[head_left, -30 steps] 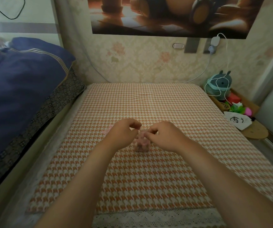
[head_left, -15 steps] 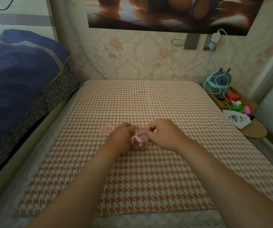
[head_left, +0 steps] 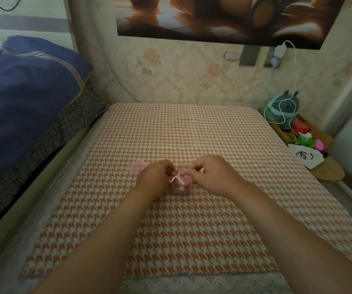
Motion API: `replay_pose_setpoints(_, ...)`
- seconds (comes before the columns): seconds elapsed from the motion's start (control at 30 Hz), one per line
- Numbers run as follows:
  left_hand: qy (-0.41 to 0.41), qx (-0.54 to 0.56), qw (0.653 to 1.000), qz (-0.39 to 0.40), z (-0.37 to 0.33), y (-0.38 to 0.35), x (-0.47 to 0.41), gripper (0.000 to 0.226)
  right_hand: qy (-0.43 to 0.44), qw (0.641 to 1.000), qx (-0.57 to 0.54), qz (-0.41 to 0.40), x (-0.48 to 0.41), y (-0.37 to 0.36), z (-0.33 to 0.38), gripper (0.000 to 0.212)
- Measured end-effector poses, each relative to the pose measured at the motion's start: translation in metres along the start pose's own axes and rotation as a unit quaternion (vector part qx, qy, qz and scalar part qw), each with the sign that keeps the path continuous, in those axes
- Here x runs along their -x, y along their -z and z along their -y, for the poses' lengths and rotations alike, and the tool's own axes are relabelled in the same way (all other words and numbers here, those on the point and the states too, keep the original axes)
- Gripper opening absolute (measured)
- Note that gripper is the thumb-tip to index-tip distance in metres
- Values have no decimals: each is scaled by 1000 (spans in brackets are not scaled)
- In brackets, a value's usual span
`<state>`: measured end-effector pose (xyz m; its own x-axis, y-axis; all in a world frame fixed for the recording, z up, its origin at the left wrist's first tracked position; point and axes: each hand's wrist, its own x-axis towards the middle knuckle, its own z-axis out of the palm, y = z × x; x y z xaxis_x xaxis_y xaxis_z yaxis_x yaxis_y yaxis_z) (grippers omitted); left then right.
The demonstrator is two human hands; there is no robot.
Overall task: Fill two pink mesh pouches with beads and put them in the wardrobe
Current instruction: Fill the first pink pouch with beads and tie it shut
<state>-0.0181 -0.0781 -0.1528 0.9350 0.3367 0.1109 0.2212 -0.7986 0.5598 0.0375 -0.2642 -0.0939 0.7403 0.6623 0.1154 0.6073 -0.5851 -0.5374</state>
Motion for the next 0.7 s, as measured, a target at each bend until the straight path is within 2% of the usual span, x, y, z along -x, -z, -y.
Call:
replay_pose_setpoints(0.13, -27, -27, 999, 23, -6, -2, 5, 21, 2, 1000, -12, 4, 6, 0, 4, 21)
replay_pose_setpoints(0.3, -13, -51, 999, -2, -8, -2, 6, 17, -2, 1000, -13, 0, 9, 1, 3, 26)
replay_pose_setpoints(0.4, 10, 44, 998, -37, -11, 8, 5, 7, 3, 1000, -20, 0, 9, 3, 3, 35)
replay_pose_setpoints(0.5, 14, 138, 986, -95, -20, 29, 2, 8, 4, 1000, -15, 8, 8, 4, 3, 47)
replay_pose_setpoints(0.6, -20, 202, 976, -76, -35, 49, 8, 6, -5, 1000, 1, 12, 6, 4, 2, 34)
replay_pose_setpoints(0.7, -59, 174, 983, -25, -45, 52, 21, 6, -11, 999, 24, 17, 7, 7, 4, 23)
